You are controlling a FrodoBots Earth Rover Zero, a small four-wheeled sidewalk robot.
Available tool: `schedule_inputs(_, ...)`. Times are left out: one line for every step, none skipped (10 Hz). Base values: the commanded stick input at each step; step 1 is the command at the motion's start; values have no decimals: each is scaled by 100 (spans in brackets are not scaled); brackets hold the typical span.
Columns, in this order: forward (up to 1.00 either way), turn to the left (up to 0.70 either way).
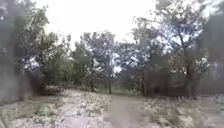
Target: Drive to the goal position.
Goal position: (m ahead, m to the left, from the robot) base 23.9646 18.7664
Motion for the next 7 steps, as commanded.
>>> schedule_inputs(70, 0)
schedule_inputs(70, 0)
schedule_inputs(70, 0)
schedule_inputs(70, 0)
schedule_inputs(70, 0)
schedule_inputs(70, 0)
schedule_inputs(70, 0)
